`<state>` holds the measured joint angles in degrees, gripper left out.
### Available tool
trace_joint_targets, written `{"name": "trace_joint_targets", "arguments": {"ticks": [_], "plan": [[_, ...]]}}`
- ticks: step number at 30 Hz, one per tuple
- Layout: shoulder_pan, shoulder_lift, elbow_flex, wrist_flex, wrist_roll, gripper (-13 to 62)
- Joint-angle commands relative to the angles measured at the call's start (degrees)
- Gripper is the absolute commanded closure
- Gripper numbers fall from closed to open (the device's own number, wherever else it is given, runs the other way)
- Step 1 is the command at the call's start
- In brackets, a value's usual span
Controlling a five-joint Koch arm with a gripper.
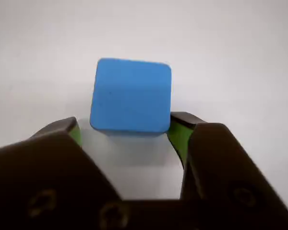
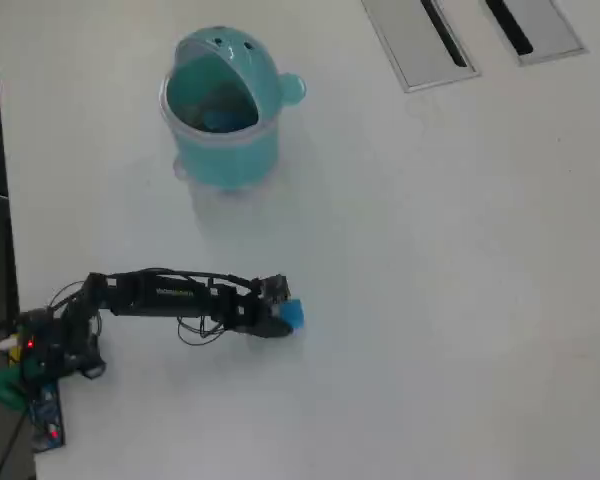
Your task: Grasp RGB lego blocks and put them in the bin one by one.
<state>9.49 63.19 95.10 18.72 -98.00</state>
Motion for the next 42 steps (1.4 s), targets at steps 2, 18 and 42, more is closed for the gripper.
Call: {"name": "trace_joint_targets", "arguments": {"ticks": [2,18,42], "plan": [[0.4,0.1,-5.3,-1.5,-1.0,16.1],[1.4,-4.0,-8.8,-4.7,1.8,33.0],[-15.7,21.6,-6.0,-7.4,14.2,37.8]]}}
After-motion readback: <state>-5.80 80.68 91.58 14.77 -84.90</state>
